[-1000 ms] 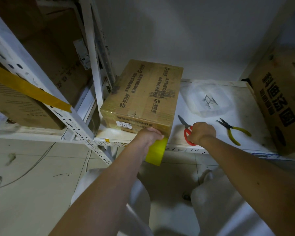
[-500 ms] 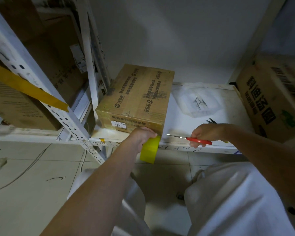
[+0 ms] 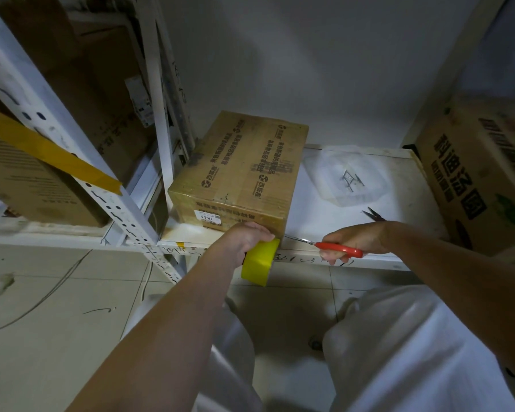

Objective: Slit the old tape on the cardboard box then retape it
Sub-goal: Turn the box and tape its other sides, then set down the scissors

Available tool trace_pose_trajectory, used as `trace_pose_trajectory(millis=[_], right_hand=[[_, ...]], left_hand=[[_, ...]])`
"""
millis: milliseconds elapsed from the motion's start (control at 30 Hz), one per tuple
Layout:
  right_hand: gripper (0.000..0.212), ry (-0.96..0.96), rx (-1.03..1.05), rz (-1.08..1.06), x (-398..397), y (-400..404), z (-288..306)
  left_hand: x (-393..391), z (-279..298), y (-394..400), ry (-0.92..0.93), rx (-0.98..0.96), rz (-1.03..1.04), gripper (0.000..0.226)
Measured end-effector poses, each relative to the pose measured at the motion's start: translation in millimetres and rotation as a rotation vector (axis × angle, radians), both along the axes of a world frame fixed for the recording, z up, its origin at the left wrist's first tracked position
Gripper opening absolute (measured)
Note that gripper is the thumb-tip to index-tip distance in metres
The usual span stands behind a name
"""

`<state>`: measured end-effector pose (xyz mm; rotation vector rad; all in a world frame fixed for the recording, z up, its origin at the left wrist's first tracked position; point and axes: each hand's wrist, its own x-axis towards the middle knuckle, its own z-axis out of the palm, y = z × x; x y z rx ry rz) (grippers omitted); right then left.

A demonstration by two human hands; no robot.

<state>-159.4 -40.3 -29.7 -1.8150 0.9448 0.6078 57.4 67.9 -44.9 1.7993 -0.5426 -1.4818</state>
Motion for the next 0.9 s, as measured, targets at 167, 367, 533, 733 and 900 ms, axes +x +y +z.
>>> trace_pose_trajectory(millis=[167, 367, 533, 733, 900], right_hand=[[0.029, -0.054, 0.0, 0.011, 10.1, 4.7, -3.5], [0.028, -0.146, 0.012, -0.023, 34.4, 12.3, -2.8], [0.028, -0.189, -0.042, -0.032, 37.8, 11.5, -4.3], [0.032, -0.246, -0.092, -0.11, 37.6, 10.3, -12.5], [0.059, -0.228, -0.197, -0.139, 38.0, 12.5, -12.7]], left_hand=[[3.4, -4.1, -1.8, 0.014, 0.008, -0.012, 0.013], [5.6, -7.0, -2.5, 0.045, 0.007, -0.005, 0.012], [5.7, -6.7, -2.2, 0.069, 0.005, -0.006, 0.012], [7.8, -6.7, -2.2, 0.06, 0.014, -0.017, 0.01], [8.7, -6.4, -1.3, 0.041, 0.019, -0.043, 0.011]])
